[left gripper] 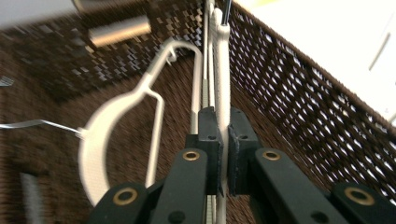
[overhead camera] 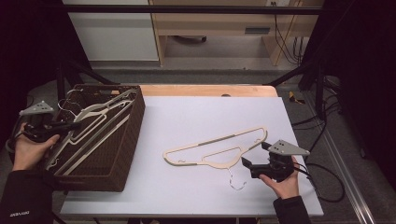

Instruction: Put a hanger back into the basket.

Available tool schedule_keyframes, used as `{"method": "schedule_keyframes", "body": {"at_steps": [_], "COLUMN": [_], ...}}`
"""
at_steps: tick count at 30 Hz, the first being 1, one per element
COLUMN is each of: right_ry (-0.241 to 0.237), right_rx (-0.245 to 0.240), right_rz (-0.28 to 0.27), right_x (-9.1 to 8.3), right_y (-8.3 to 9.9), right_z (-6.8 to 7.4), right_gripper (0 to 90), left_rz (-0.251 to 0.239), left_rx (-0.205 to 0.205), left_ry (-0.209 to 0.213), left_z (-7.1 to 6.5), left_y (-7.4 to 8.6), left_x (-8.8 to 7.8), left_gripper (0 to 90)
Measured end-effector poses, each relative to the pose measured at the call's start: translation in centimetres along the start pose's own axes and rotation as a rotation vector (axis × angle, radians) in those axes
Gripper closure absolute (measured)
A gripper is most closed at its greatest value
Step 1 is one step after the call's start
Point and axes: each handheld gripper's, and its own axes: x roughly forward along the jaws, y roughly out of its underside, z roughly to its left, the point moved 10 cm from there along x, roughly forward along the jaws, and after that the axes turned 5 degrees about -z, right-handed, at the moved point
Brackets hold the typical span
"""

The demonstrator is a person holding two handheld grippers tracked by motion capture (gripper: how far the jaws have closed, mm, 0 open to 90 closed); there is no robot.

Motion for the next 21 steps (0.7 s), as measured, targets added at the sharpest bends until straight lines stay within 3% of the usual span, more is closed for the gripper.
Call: {"method": "schedule_keyframes", "body": {"at_steps": [2,6,9,13,15,17,21], "right_ry": [0.0,0.0,0.0,-0.002,-0.003,-0.002,-0.003], "right_rx": [0.0,-0.001,0.0,0.0,-0.001,0.0,0.002], "right_rz": [-0.001,0.0,0.001,0.001,0.002,0.003,0.001], "right_x": [0.0,0.0,0.0,0.0,0.0,0.0,0.0], "right_y": [0.0,0.0,0.0,0.0,0.0,0.0,0.0], "right_z": [0.0,0.0,0.0,-0.1,-0.1,0.0,-0.1], "right_gripper": [6.5,6.5,6.5,6.5,6.5,6.5,6.5], "left_rz": [0.033,0.048,0.095,0.051,0.032,-0.004,-0.063], "left_rx": [-0.012,-0.044,-0.062,-0.11,-0.115,-0.138,-0.132], "left_ry": [-0.002,-0.022,-0.085,-0.158,-0.212,-0.227,-0.252], "left_z": [0.0,0.2,0.7,1.6,2.1,2.0,1.1], "left_y": [0.8,1.7,2.4,2.3,2.2,2.0,1.2], "left_x": [0.9,1.9,2.2,1.4,0.5,-0.2,-1.3], "left_gripper": [85.9,85.1,83.0,73.3,67.5,64.2,57.6]}}
